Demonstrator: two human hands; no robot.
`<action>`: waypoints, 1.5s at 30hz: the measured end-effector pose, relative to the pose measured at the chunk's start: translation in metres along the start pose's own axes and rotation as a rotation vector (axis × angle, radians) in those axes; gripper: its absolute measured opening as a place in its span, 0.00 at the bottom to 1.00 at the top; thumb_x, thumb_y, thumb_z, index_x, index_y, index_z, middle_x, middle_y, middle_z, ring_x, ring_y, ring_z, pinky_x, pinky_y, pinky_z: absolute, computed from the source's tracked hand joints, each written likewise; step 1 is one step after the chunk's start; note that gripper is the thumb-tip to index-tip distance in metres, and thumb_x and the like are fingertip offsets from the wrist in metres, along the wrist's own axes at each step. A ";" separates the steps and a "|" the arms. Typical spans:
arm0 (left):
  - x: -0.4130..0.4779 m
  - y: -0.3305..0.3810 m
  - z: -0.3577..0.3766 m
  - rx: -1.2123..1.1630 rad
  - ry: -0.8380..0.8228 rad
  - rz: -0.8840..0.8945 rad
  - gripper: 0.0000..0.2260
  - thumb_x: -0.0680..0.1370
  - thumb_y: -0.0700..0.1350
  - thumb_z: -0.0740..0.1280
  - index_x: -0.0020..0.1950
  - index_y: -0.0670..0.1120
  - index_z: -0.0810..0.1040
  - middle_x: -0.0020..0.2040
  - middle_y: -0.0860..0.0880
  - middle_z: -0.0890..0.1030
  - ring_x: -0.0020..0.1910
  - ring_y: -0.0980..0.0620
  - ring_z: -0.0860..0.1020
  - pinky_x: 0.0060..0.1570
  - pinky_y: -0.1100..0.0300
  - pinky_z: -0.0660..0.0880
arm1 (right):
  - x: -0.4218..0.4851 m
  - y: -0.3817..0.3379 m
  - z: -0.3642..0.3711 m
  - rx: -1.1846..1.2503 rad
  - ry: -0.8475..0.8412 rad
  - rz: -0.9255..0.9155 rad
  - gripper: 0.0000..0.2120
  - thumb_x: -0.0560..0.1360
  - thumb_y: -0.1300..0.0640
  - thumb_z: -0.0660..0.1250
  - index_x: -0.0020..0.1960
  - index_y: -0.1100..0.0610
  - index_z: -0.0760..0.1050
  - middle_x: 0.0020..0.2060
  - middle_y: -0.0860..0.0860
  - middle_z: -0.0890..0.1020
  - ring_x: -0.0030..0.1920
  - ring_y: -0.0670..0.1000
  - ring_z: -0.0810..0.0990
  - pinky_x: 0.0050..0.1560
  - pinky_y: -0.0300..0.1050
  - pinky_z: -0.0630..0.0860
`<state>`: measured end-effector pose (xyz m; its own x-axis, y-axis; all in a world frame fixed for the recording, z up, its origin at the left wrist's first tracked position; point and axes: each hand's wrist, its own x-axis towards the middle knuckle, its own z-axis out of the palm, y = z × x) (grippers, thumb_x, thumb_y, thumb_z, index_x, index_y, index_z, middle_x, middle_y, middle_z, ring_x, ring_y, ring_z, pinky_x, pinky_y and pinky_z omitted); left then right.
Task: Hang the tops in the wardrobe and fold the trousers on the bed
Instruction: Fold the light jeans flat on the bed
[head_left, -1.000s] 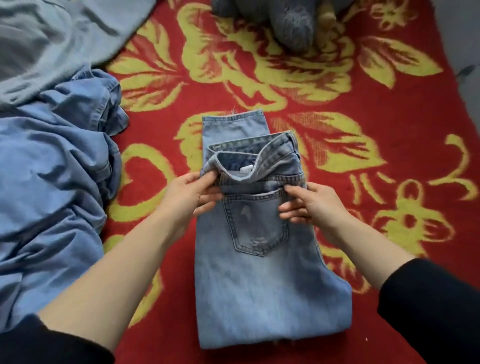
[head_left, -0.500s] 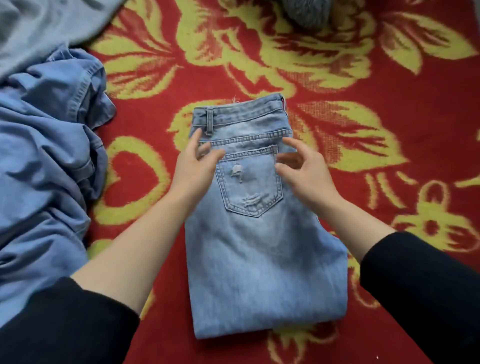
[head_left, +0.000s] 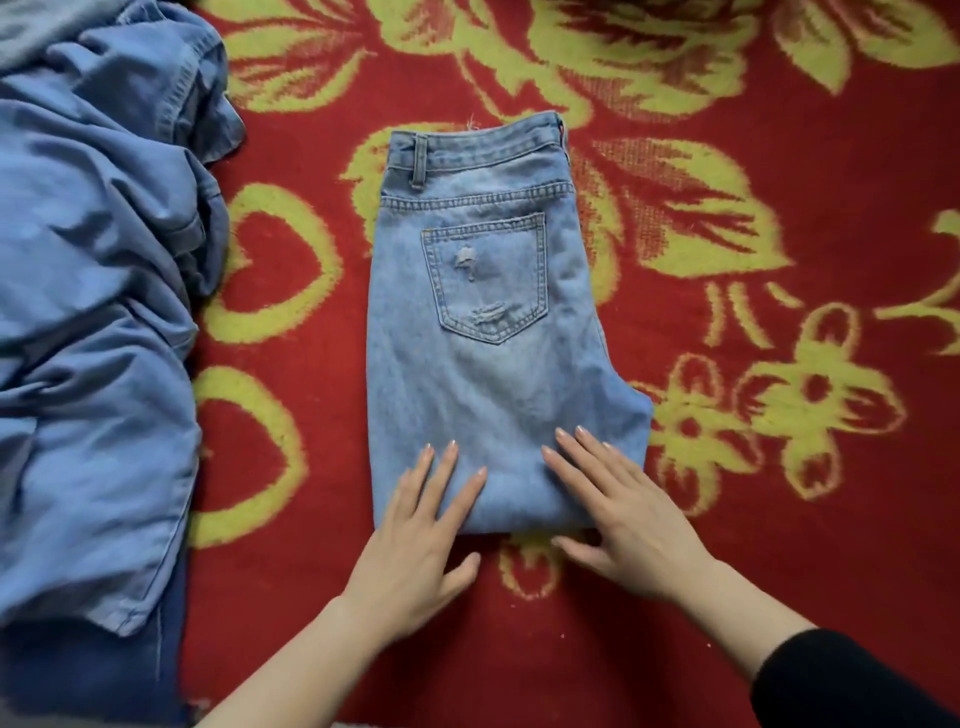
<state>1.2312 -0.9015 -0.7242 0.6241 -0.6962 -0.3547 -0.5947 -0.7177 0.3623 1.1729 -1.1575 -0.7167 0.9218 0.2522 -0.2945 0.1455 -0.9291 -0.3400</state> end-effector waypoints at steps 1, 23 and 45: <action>0.003 -0.001 -0.001 0.048 -0.007 -0.003 0.38 0.68 0.52 0.66 0.77 0.50 0.58 0.78 0.41 0.55 0.76 0.40 0.52 0.72 0.48 0.53 | 0.002 0.001 0.001 -0.032 -0.032 0.000 0.47 0.64 0.41 0.72 0.76 0.55 0.58 0.75 0.54 0.64 0.76 0.54 0.59 0.72 0.49 0.56; -0.003 0.050 -0.089 -0.306 -0.868 -0.247 0.04 0.65 0.37 0.59 0.33 0.46 0.68 0.31 0.49 0.71 0.33 0.50 0.70 0.30 0.61 0.63 | -0.015 -0.019 -0.085 0.515 -0.818 0.419 0.13 0.74 0.52 0.68 0.33 0.55 0.73 0.31 0.47 0.76 0.35 0.46 0.74 0.34 0.39 0.70; 0.031 -0.006 -0.119 -0.614 0.081 -0.487 0.04 0.68 0.41 0.64 0.37 0.45 0.78 0.33 0.47 0.78 0.31 0.53 0.71 0.33 0.58 0.69 | 0.042 0.004 -0.125 0.415 -0.099 0.306 0.12 0.68 0.59 0.72 0.33 0.55 0.69 0.28 0.48 0.73 0.32 0.48 0.70 0.32 0.45 0.64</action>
<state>1.3143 -0.9174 -0.6346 0.7917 -0.2851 -0.5403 0.1268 -0.7885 0.6018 1.2571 -1.1846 -0.6192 0.8587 0.0288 -0.5117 -0.2983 -0.7839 -0.5445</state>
